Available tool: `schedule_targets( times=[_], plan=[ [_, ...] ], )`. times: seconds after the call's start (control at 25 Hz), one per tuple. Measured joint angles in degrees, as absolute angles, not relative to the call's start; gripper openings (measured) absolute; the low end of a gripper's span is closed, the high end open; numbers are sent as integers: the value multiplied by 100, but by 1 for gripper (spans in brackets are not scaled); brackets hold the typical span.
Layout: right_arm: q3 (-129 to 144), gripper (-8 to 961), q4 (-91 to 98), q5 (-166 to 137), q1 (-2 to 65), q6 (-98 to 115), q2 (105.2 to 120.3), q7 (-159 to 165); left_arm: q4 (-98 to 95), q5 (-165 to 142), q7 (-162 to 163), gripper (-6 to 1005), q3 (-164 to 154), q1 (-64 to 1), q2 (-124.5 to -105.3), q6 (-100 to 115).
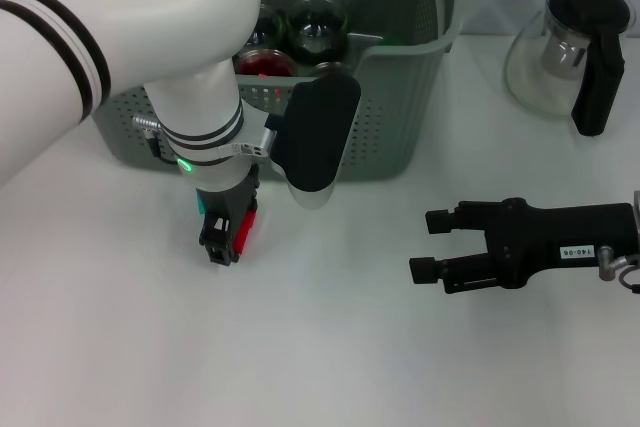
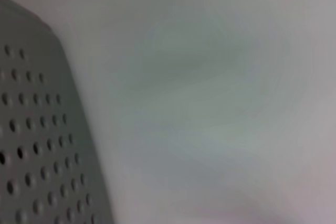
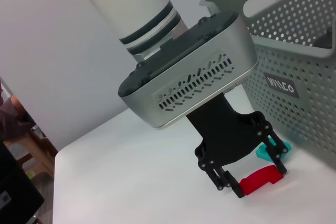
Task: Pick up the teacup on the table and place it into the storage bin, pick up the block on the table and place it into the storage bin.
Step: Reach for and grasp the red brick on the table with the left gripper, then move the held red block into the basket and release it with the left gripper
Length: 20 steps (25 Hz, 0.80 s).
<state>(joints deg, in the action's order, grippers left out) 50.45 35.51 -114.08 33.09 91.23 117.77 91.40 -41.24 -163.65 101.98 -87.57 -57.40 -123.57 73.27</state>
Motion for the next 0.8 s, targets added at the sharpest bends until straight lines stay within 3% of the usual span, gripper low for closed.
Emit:
schedule_targets(
  times=[0.28,0.8],
  plan=[
    [5038,946,3551,-11408,3292,9123,11778,9140,-4170,-16365,10187,641,-8704,-5750,-12358,7394],
    [4927,946,3551,-11409,3262,9188,11717,9085,-5076,-16328,10205,639,-7885,-5485,-12392,8587]
  ],
)
